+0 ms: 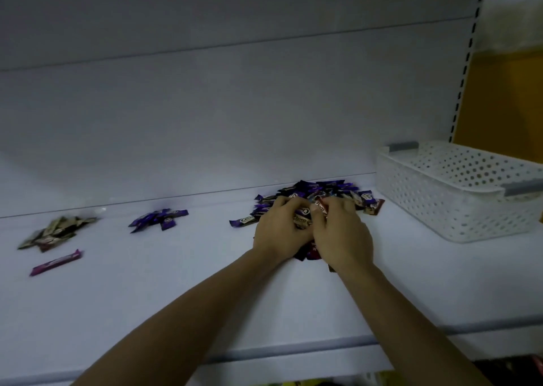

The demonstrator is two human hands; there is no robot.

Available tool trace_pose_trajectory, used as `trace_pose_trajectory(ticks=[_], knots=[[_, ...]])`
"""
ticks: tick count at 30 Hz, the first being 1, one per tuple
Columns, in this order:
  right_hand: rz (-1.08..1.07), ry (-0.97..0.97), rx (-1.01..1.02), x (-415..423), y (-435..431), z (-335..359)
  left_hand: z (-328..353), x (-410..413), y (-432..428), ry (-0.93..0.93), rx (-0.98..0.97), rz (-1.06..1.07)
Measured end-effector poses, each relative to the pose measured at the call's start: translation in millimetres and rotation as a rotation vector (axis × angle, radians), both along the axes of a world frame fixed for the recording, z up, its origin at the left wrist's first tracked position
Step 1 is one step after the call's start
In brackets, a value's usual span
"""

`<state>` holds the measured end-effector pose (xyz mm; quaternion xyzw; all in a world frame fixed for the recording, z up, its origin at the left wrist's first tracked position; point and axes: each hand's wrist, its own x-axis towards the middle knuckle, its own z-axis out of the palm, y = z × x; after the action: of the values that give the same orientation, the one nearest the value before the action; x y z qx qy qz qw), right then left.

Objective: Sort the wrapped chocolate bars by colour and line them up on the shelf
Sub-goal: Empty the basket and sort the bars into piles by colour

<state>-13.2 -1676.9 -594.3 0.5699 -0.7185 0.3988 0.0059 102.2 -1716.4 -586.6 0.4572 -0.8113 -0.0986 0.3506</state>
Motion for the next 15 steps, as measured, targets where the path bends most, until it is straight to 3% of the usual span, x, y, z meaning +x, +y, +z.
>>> trace_pose_trajectory(ticks=[3, 8, 11, 15], knots=[[-0.010, 0.051, 0.013, 2.0, 1.3, 1.7, 2.0, 3.1, 1.9, 0.032, 0.034, -0.027], [-0.002, 0.043, 0.000, 1.7, 1.7, 3.5, -1.8, 18.5, 9.3, -0.160, 0.044, -0.156], [0.012, -0.078, -0.014, 1.8, 1.9, 3.7, 0.4, 25.7, 9.9, -0.177, 0.139, -0.213], [0.015, -0.243, -0.071, -3.8, -1.1, 4.2, -3.3, 28.6, 6.3, -0.190, 0.102, -0.248]])
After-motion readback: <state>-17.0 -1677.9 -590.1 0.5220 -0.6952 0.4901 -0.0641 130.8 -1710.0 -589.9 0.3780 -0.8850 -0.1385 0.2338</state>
